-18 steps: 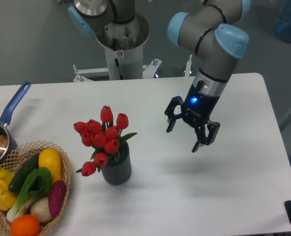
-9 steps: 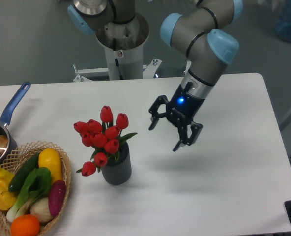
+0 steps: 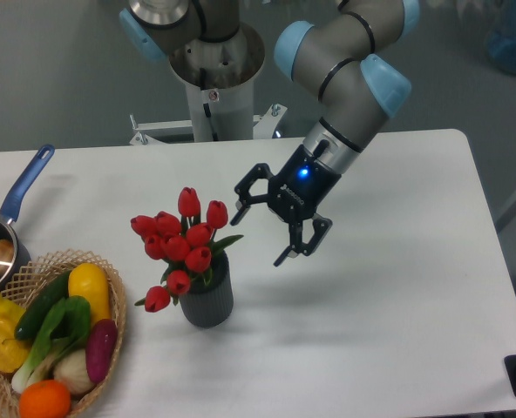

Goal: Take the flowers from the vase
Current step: 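Move the open gripper down toward the tulip stems above the vase, then close the gripper around the tulip stems at the vase rim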

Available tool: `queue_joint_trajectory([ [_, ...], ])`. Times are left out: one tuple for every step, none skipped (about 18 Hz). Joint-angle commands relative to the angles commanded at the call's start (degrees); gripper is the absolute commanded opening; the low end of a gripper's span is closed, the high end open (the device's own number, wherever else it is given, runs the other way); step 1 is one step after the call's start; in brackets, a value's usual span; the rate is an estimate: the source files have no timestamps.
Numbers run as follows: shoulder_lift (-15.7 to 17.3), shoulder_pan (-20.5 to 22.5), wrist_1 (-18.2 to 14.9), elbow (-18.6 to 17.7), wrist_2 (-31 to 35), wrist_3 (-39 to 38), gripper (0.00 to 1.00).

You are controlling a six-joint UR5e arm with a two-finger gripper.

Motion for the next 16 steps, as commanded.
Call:
queue_joint_trajectory([
  [0.0, -0.52, 0.0, 0.0, 0.0, 0.09, 1.0],
  [0.0, -1.14, 0.09, 0.0, 0.0, 0.09, 1.0],
  [-0.09, -1.49, 0.09, 0.0, 0.0, 0.26, 1.0],
  [-0.09, -1.76, 0.09, 0.0, 0.0, 0.44, 1.0],
  [-0.26, -2.2, 0.17, 0.0, 0.09, 0.53, 1.0],
  [-0.27, -2.55, 0.26, 0.0, 0.0, 0.53, 1.0],
  [-0.35, -2.81, 0.44, 0.0, 0.09, 0.62, 1.0],
  [-0.44, -3.25, 0.53, 0.0, 0.09, 0.7, 1.0],
  [-0.53, -3.52, 0.61, 0.0, 0.09, 1.14, 1.0],
  [-0.53, -3.61, 0.62, 0.0, 0.09, 1.67, 1.0],
  [-0.62, -3.69, 0.62, 0.0, 0.0, 2.02, 1.0],
  [-0.7, -4.13, 0.62, 0.0, 0.0, 2.11, 1.0],
  [-0.7, -4.39, 0.7, 0.09, 0.09, 2.11, 1.0],
  [-0.79, -4.48, 0.7, 0.09, 0.09, 2.37, 1.0],
  [-0.88, -4.66, 0.7, 0.26, 0.09, 2.81, 1.0],
  [-0.79, -4.66, 0.62, 0.44, 0.0, 3.08, 1.0],
])
